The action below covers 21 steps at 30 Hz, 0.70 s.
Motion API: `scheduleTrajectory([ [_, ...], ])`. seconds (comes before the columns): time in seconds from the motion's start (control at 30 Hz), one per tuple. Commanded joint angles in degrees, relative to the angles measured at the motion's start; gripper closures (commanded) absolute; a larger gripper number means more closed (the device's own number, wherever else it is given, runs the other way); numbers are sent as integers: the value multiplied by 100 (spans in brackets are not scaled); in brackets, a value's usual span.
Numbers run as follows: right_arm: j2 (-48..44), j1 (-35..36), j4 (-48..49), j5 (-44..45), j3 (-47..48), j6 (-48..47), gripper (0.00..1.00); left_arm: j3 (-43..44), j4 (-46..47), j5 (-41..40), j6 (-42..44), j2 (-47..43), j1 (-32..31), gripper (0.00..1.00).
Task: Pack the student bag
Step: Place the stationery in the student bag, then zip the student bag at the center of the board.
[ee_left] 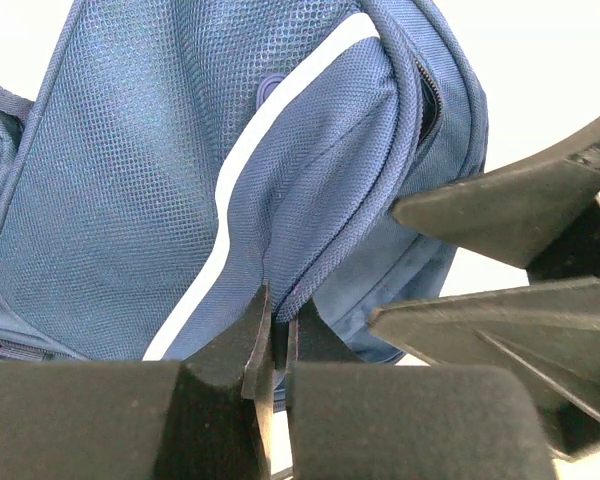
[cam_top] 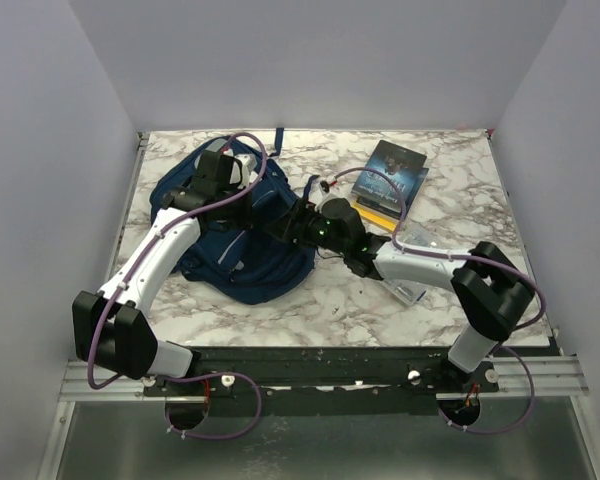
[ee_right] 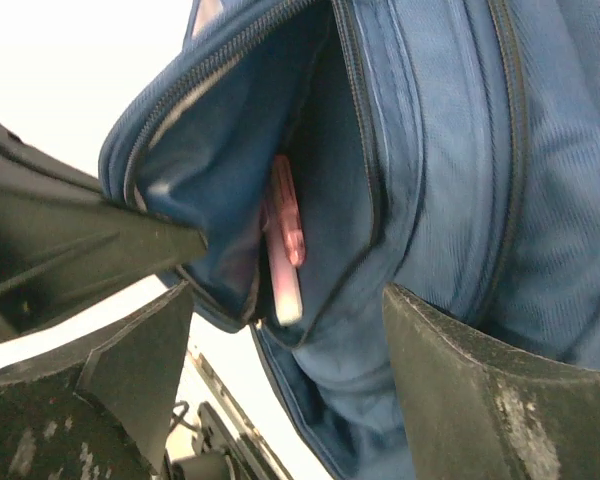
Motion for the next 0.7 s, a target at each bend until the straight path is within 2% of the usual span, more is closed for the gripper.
scheduleTrajectory([
  [0.0,-428,-34,-131,-230,-587,-93,16,52,253,98,-80,-29,33,100],
  [0.07,-470,-38,-93,-382,-625,-9,11,35,253,117,-74,-41,42,100],
  [0.27,-383,-81,-24,-736,-450,-40,11,133,253,548,-64,247,41,96],
  [0.37,-498,-50,-24,-631,-601,-191,12,169,262,688,-95,360,55,100],
  [0.43,-586,84,349,-495,-918,-276,12,196,253,723,-129,382,92,100],
  [0.53,-514,460,422,-170,-1007,-528,14,193,309,621,-179,297,128,100],
  [0.67,-492,881,556,274,-1133,-672,18,516,368,762,-583,614,178,100],
])
